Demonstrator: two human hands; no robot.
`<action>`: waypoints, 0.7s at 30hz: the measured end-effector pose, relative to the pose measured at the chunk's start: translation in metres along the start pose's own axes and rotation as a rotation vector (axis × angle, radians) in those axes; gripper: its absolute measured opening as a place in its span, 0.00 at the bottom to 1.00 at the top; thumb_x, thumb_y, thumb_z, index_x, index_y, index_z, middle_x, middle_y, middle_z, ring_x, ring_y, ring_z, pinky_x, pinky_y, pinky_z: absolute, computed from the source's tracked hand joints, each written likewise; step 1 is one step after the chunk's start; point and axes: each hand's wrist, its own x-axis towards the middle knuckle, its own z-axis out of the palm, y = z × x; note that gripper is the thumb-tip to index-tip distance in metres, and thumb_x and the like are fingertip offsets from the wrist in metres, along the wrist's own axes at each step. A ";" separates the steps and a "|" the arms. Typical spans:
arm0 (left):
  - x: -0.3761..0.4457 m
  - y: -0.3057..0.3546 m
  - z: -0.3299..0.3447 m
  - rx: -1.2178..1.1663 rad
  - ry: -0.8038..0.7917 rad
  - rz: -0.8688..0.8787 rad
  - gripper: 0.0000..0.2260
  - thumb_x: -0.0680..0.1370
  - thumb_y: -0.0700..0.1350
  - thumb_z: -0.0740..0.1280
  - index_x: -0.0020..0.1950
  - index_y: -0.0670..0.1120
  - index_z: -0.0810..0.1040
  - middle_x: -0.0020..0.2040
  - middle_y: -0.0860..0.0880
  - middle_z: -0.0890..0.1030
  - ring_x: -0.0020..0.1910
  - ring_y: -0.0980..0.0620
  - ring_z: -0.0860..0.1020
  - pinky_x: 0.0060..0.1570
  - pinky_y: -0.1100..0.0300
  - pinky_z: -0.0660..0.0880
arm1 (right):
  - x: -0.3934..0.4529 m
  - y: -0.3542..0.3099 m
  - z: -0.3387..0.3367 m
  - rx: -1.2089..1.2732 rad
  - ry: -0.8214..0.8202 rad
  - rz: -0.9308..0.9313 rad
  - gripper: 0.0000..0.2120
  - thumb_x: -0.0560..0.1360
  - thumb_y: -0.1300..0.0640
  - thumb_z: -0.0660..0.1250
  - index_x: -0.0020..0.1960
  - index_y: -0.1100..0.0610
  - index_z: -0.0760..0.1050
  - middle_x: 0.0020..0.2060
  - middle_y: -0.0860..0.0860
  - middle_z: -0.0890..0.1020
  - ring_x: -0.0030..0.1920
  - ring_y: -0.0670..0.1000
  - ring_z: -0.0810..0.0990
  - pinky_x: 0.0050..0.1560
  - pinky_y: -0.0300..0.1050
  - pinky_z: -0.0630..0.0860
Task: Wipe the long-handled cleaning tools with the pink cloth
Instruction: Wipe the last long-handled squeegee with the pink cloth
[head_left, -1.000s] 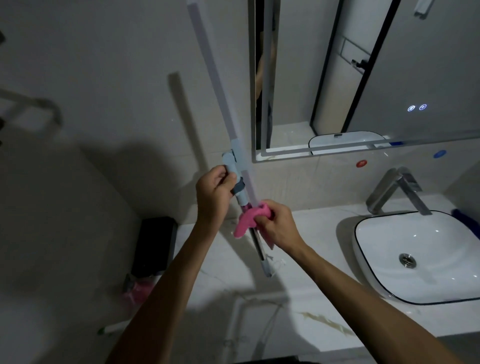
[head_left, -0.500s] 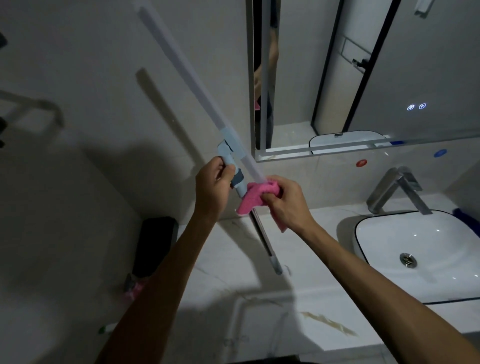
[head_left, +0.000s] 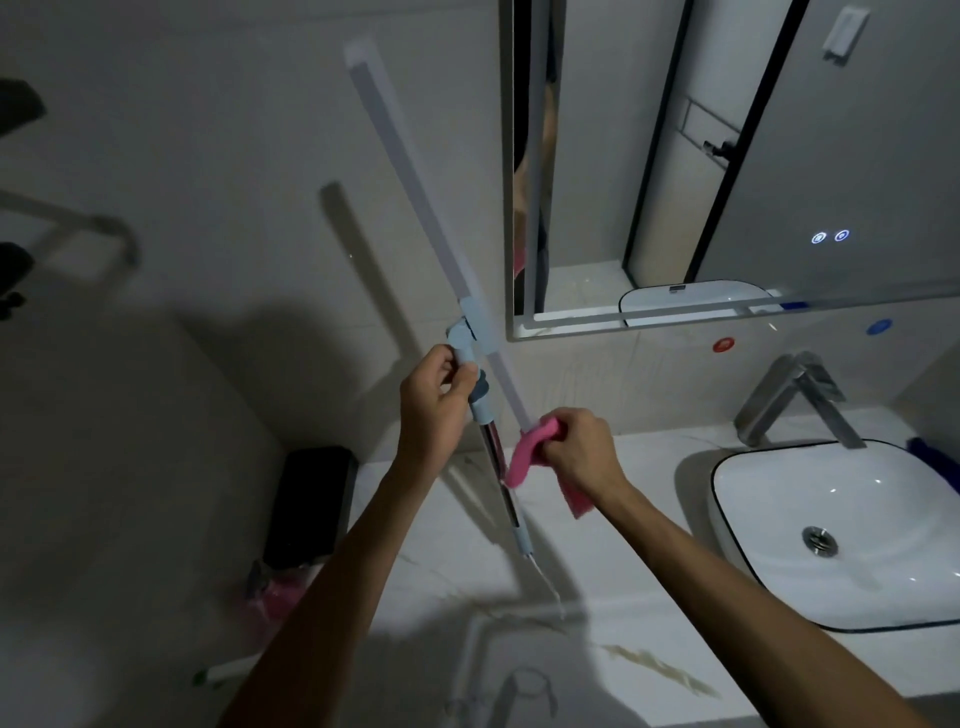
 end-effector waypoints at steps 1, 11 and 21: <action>0.001 -0.001 0.000 0.012 0.012 -0.007 0.07 0.80 0.43 0.66 0.44 0.42 0.74 0.40 0.38 0.79 0.39 0.49 0.77 0.40 0.49 0.78 | 0.000 -0.002 -0.001 0.010 0.051 -0.018 0.10 0.71 0.66 0.69 0.40 0.52 0.80 0.34 0.48 0.85 0.35 0.46 0.84 0.41 0.48 0.84; -0.010 -0.012 0.004 0.074 -0.157 -0.034 0.05 0.81 0.39 0.65 0.47 0.46 0.77 0.46 0.45 0.81 0.47 0.50 0.81 0.45 0.64 0.75 | -0.005 -0.030 -0.008 0.240 0.267 -0.122 0.09 0.74 0.65 0.69 0.50 0.54 0.74 0.45 0.45 0.78 0.46 0.43 0.78 0.45 0.34 0.73; -0.003 -0.013 0.003 0.005 -0.090 -0.065 0.06 0.82 0.38 0.63 0.46 0.42 0.75 0.44 0.44 0.80 0.42 0.56 0.77 0.42 0.61 0.74 | -0.004 -0.038 -0.007 0.360 0.292 -0.115 0.03 0.75 0.59 0.71 0.44 0.58 0.79 0.39 0.51 0.81 0.41 0.50 0.80 0.42 0.39 0.78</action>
